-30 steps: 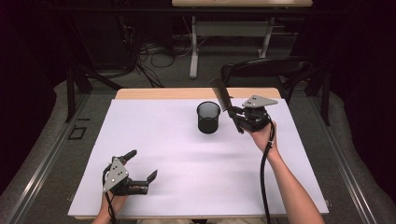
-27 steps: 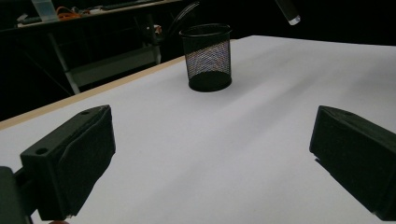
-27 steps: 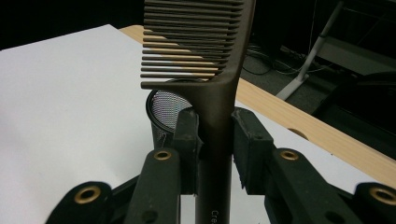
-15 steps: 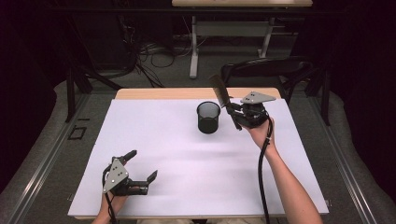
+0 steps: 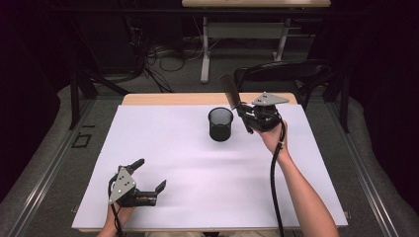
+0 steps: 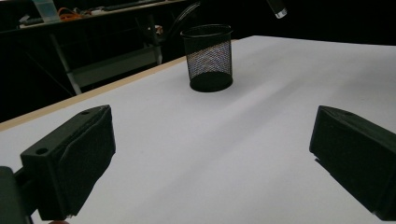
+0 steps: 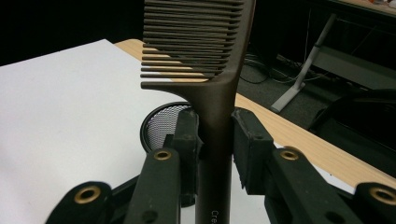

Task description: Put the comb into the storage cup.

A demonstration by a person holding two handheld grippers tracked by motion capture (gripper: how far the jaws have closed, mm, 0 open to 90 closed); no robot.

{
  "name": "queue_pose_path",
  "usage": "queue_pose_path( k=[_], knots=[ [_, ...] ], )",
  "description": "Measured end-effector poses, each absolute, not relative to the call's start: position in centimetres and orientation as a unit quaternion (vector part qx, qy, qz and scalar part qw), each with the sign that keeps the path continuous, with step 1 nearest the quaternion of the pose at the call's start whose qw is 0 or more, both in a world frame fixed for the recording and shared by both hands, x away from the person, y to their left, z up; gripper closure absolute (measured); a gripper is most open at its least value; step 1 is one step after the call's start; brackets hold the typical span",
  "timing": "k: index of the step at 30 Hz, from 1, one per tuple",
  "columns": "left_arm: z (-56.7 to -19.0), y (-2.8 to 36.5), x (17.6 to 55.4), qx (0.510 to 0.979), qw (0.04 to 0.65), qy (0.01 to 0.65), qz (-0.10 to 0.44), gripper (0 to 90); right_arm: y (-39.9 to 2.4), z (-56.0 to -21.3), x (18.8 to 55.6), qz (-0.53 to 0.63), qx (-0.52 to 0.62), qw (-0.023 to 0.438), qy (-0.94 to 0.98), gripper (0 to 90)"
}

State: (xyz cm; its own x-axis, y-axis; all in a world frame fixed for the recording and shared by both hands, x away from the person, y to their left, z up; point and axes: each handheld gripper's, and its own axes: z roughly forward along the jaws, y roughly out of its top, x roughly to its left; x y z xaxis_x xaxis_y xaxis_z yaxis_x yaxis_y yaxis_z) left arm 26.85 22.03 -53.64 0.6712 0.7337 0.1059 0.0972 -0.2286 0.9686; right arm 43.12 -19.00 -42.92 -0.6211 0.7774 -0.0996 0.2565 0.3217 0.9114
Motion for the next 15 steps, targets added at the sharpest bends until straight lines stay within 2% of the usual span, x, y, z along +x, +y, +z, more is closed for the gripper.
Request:
queue_pose_path(
  k=[15],
  knots=[
    [-53.6, 22.13, 26.84, 0.729, 0.552, 0.283, 0.29, 0.3, -18.13, -42.82, 43.97, 0.482, 0.34, 0.275, 0.759, 72.6]
  ],
)
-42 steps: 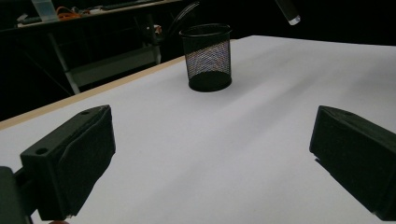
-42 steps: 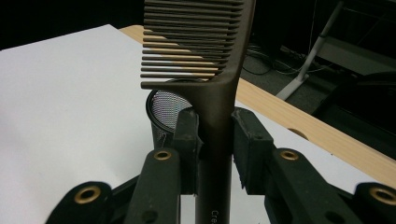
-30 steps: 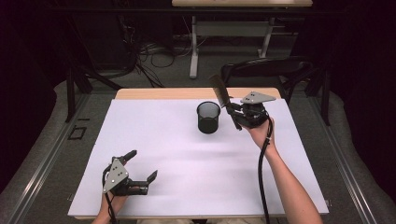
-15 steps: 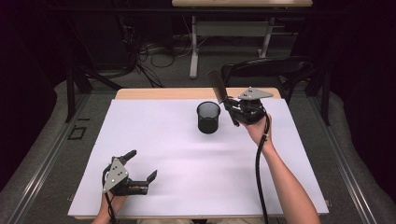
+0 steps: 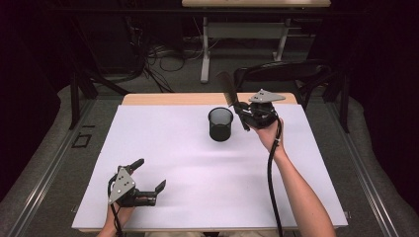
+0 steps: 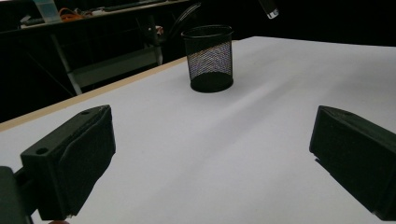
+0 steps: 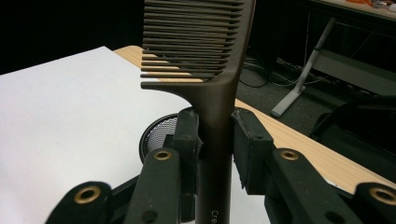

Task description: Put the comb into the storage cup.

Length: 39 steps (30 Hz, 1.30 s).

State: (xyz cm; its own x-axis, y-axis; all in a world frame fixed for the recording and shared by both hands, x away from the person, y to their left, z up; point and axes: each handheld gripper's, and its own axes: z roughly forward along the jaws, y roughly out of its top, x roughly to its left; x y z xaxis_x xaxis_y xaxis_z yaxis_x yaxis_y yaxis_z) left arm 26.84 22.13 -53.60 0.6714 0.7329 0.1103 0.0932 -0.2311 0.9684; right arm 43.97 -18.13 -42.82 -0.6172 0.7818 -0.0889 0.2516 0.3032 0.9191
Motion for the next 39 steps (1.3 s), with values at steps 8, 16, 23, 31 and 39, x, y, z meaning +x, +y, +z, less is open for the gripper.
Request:
queue_pose_path(
  k=[8, 16, 23, 31, 39],
  knots=[
    [-53.6, 22.2, 26.8, 0.727, 0.553, 0.285, 0.29, 0.3, -17.9, -42.3, 44.3, 0.487, 0.34, 0.278, 0.755, 72.6],
    [-53.6, 22.2, 26.8, 0.727, 0.553, 0.285, 0.291, 0.3, -17.2, -42.1, 44.6, 0.493, 0.338, 0.281, 0.751, 72.6],
    [-53.6, 22.2, 26.8, 0.727, 0.553, 0.285, 0.29, 0.4, -16.8, -41.8, 44.8, 0.498, 0.336, 0.282, 0.748, 72.6],
    [-53.6, 22.1, 26.9, 0.728, 0.553, 0.286, 0.288, 0.5, -16.8, -41.6, 45.0, 0.504, 0.336, 0.286, 0.742, 72.6],
    [-53.7, 22.1, 26.9, 0.728, 0.553, 0.286, 0.287, 0.5, -16.7, -41.6, 45.3, 0.506, 0.335, 0.287, 0.741, 72.6]
  ],
)
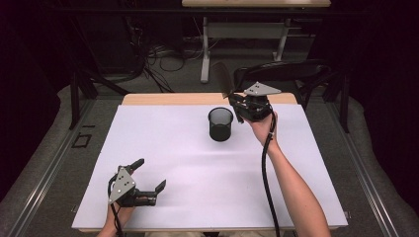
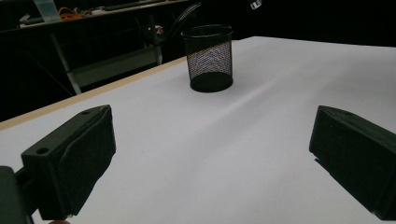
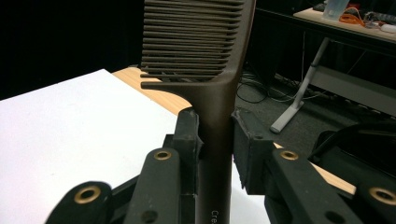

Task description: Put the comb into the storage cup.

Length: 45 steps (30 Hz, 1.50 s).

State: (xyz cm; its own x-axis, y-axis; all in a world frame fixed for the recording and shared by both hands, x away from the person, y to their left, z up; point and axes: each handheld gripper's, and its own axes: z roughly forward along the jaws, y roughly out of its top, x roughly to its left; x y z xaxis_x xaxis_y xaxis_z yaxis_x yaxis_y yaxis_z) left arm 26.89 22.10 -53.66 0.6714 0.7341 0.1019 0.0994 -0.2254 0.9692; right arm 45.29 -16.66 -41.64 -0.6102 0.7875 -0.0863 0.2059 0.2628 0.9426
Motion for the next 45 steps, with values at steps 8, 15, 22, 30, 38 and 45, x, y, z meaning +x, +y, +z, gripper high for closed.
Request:
queue_pose_path(
  k=[8, 15, 22, 30, 38, 45],
  knots=[
    [-53.7, 22.2, 26.9, 0.728, 0.552, 0.286, 0.288, 0.5, -16.4, -41.5, 45.7, 0.512, 0.332, 0.289, 0.738, 72.6],
    [-53.6, 22.2, 26.9, 0.729, 0.552, 0.285, 0.288, 0.5, -15.9, -41.3, 46.0, 0.518, 0.327, 0.287, 0.737, 72.6],
    [-53.7, 22.1, 26.9, 0.729, 0.552, 0.286, 0.287, 0.5, -15.5, -41.4, 46.2, 0.523, 0.326, 0.284, 0.735, 72.6],
    [-53.7, 22.1, 26.9, 0.729, 0.552, 0.286, 0.286, 0.6, -15.3, -41.4, 46.5, 0.529, 0.325, 0.286, 0.73, 72.6],
    [-53.7, 22.2, 26.9, 0.729, 0.552, 0.286, 0.287, 0.6, -14.8, -41.3, 46.7, 0.532, 0.323, 0.286, 0.728, 72.6],
    [-53.6, 22.2, 26.9, 0.728, 0.552, 0.286, 0.289, 0.6, -14.4, -41.4, 46.9, 0.536, 0.321, 0.287, 0.726, 72.6]
  ],
)
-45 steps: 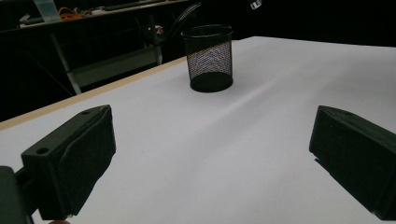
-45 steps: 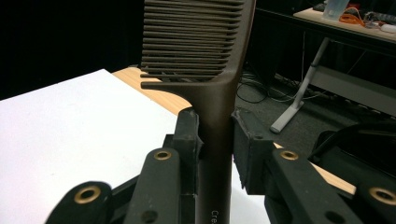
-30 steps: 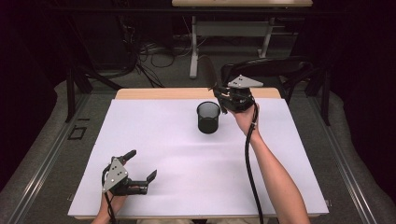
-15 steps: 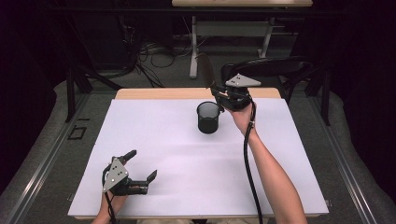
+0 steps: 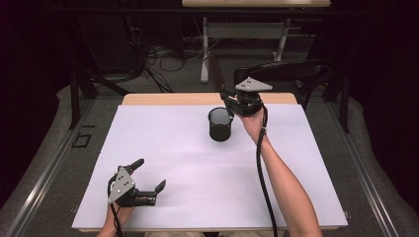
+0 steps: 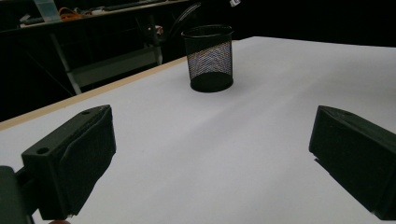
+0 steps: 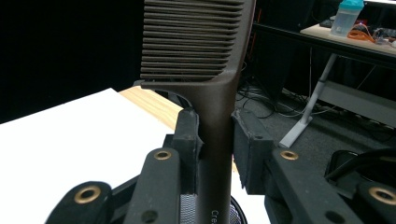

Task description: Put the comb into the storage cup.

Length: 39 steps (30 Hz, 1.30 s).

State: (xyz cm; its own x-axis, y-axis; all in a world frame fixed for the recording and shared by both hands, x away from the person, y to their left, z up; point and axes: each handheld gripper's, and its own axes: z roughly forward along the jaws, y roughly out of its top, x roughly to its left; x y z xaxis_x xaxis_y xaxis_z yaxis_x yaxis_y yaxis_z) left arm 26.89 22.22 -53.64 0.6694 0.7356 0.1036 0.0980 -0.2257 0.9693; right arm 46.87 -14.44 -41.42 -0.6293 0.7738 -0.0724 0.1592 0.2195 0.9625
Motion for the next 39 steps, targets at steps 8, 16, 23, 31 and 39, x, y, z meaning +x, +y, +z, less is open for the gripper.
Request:
queue_pose_path(
  k=[8, 16, 23, 31, 39],
  knots=[
    [-53.7, 22.1, 26.9, 0.73, 0.552, 0.286, 0.286, 0.7, -14.3, -41.6, 47.1, 0.543, 0.322, 0.285, 0.722, 72.6],
    [-53.7, 22.1, 27.0, 0.73, 0.552, 0.286, 0.285, 0.7, -13.9, -42.0, 47.5, 0.548, 0.319, 0.285, 0.718, 72.6],
    [-53.7, 22.1, 27.0, 0.728, 0.553, 0.289, 0.284, 0.7, -13.5, -42.3, 47.8, 0.555, 0.318, 0.282, 0.715, 72.6],
    [-53.7, 22.2, 27.0, 0.727, 0.554, 0.29, 0.284, 0.7, -13.5, -42.4, 48.0, 0.558, 0.318, 0.286, 0.711, 72.6],
    [-53.7, 22.2, 27.0, 0.728, 0.553, 0.289, 0.284, 0.7, -13.3, -42.9, 48.4, 0.56, 0.322, 0.289, 0.706, 72.6]
  ],
)
